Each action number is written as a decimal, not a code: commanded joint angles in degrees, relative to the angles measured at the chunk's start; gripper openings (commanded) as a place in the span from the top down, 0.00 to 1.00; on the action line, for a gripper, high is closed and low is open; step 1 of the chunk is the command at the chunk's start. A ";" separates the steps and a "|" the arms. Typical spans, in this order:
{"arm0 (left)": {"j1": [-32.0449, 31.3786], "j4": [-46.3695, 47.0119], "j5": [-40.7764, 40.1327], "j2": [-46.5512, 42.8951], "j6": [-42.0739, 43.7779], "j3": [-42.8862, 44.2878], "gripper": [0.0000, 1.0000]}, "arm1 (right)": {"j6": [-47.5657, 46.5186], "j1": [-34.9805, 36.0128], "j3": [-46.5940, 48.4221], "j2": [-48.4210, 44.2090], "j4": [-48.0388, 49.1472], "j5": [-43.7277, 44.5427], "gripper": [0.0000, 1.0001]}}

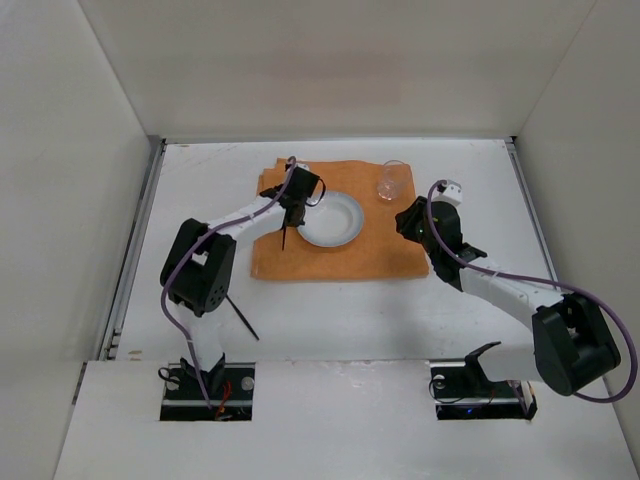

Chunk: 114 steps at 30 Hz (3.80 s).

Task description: Set the dinner table for one person

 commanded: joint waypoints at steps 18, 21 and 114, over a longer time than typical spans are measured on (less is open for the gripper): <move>1.63 3.70 4.65 2.99 -3.68 -1.41 0.96 | -0.02 -0.01 0.37 0.25 3.51 -0.46 0.67; 1.63 3.70 4.48 3.79 -3.77 -1.67 0.94 | -0.02 -0.01 0.37 0.16 3.51 -0.55 0.67; -32.91 -10.30 -13.12 -25.16 -37.62 -11.01 1.00 | 3.67 -5.81 -1.74 0.34 1.76 3.06 0.59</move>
